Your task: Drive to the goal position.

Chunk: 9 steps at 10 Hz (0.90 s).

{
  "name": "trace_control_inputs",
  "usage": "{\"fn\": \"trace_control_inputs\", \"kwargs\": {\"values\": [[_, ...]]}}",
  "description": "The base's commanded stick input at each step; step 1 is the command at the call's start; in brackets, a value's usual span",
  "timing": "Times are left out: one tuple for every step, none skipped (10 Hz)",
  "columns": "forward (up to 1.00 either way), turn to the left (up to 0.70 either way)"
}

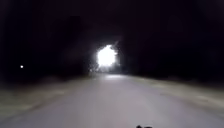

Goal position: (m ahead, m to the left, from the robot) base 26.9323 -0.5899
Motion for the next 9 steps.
{"fn": "trace_control_inputs", "kwargs": {"values": [[1.00,0.00],[1.00,0.00],[1.00,0.00],[1.00,0.00],[1.00,0.00],[1.00,0.00],[1.00,0.00],[1.00,0.00],[1.00,0.00]]}}
